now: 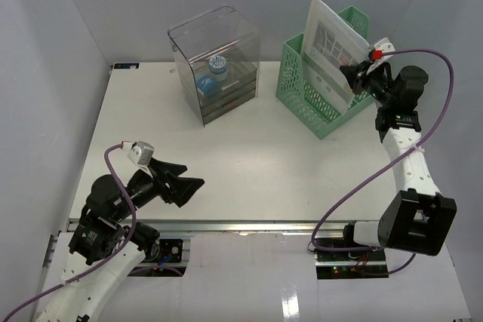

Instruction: Organize the desk

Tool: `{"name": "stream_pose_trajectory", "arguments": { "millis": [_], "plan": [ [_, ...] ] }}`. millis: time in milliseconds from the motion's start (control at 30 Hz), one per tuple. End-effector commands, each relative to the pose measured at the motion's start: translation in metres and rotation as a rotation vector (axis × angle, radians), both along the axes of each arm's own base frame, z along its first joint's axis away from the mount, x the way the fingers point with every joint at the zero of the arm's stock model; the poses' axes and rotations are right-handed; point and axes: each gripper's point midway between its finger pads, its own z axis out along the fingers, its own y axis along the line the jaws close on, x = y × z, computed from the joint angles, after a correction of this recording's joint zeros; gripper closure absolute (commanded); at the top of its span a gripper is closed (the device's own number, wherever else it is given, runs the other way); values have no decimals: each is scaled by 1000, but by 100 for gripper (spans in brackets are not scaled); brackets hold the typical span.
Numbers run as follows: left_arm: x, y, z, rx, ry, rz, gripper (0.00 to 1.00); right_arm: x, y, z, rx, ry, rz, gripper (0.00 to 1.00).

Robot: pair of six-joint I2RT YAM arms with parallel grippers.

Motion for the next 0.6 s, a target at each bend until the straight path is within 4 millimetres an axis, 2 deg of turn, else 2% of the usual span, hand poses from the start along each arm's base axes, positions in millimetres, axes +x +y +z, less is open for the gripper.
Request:
{"name": "stream_pose_trajectory", "arguments": {
  "millis": [0, 100, 367, 567],
  "plan": [
    [4, -4, 3, -13, 4, -6, 2, 9, 13, 18, 18, -142, 75, 92],
    [7, -5, 0, -6, 15, -1, 2, 13, 18, 14, 26, -148, 101, 92],
    [13, -8, -9, -11, 38, 1, 2, 18, 18, -34, 21, -92, 102, 92],
    [15, -9, -8, -14, 48, 3, 2, 24, 9, -57, 24, -20, 38, 90]
  ]
}}
